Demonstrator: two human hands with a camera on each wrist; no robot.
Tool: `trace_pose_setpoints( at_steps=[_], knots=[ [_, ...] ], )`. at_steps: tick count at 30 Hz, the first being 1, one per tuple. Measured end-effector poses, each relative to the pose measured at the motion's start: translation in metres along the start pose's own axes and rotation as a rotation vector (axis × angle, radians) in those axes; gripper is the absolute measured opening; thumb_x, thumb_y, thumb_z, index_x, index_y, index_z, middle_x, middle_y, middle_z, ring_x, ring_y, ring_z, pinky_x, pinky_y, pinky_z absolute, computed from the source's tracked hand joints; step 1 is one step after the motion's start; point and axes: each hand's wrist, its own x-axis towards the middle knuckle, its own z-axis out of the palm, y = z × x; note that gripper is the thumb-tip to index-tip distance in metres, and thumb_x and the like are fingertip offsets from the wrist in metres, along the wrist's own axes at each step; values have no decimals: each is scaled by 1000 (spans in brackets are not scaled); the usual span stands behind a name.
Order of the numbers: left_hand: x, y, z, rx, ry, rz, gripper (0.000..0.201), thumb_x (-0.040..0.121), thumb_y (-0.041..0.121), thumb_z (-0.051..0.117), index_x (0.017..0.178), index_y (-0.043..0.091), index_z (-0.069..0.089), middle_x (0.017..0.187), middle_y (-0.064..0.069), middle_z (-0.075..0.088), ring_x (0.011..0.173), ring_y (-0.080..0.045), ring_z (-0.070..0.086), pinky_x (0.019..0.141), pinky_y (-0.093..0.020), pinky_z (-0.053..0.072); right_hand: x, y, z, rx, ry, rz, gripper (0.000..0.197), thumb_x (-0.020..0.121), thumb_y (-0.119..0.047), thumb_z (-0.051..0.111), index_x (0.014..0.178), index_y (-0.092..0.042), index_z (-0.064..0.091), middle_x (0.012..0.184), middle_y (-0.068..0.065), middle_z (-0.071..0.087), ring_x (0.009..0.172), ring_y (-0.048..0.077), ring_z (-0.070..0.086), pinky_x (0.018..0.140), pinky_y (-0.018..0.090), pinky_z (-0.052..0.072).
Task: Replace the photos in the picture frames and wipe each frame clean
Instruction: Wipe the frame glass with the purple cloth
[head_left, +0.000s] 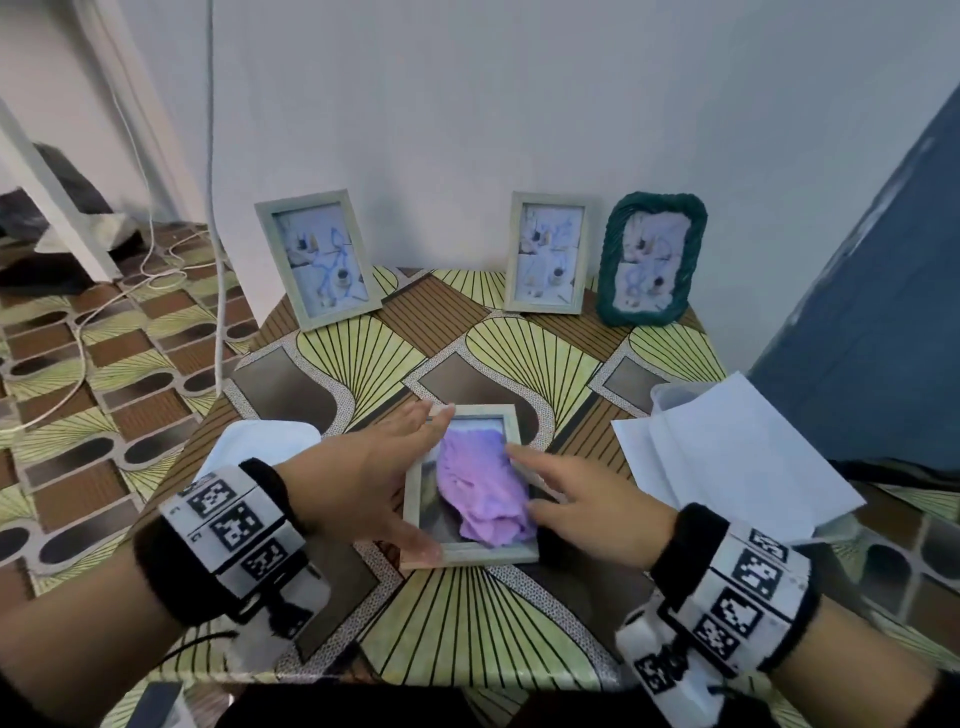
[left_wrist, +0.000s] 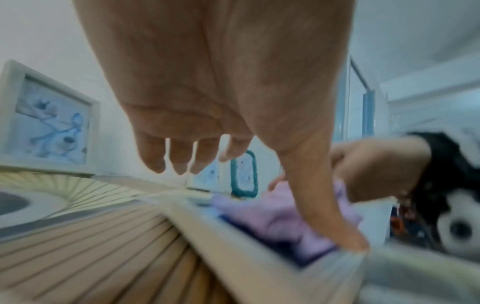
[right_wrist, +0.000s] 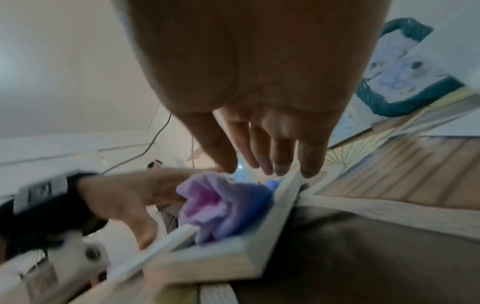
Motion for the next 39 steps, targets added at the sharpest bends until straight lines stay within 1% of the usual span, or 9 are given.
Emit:
trace_pose_setpoints(
  at_steps=[3,6,11,14,22,25,28,35,39],
  knots=[
    [-1,23,0,-38,-65,47,128,59,87,59,154,32,-8,161,8,-17,145,-2,-12,113,-24,-6,-9,2,9,-131,-90,-66,60,97,-16,46,153,-17,25,159,-2,28,141,15,34,114,19,21],
    [6,51,10,-6,-135,62,117,70,89,42,154,25,-9,161,0,-14,147,-10,-12,116,-28,-5,-9,4,13,-165,-60,-73,63,99,-14,42,156,-18,16,163,-1,17,148,9,15,120,22,10],
    [19,65,20,119,-76,13,96,88,74,37,156,13,8,162,-12,14,148,-23,19,119,-35,18,-10,13,9,-163,-80,34,72,99,-19,47,157,-23,4,147,13,47,129,26,48,106,31,38],
    [21,63,21,165,86,75,63,93,65,40,139,24,43,134,-5,57,112,-18,56,94,-27,44,-10,13,8,-182,-70,44,75,96,-18,52,157,-22,7,145,11,50,128,26,49,105,30,39],
    [8,44,3,-146,349,71,38,87,13,56,121,28,66,104,1,73,92,-19,66,82,-32,50,-5,4,9,-167,62,34,50,96,-19,45,145,-23,35,118,10,65,107,28,60,88,35,49],
    [-7,26,-13,-272,515,72,35,88,5,58,117,23,68,102,7,72,88,-12,66,76,-26,48,-3,1,15,-159,95,36,37,98,-28,44,133,-21,43,92,3,65,83,20,63,58,23,42],
    [-27,-5,-25,-227,576,-3,43,87,-2,56,124,18,65,117,3,69,102,-16,63,85,-25,45,-1,-5,20,-175,106,69,42,99,-40,43,136,-18,43,80,-6,58,68,7,57,54,19,41],
    [-63,-84,-7,-62,353,-215,52,95,1,45,141,24,50,141,-1,55,128,-21,52,100,-22,35,1,-15,19,-261,108,62,42,99,-44,41,130,-16,48,94,2,65,80,16,61,70,30,52],
    [-68,-105,22,93,-3,-324,62,102,23,37,157,20,6,164,-5,8,151,-19,10,121,-29,12,2,-18,18,-320,101,69,47,99,-42,43,137,-15,43,95,3,64,78,16,58,67,30,48]
  ],
)
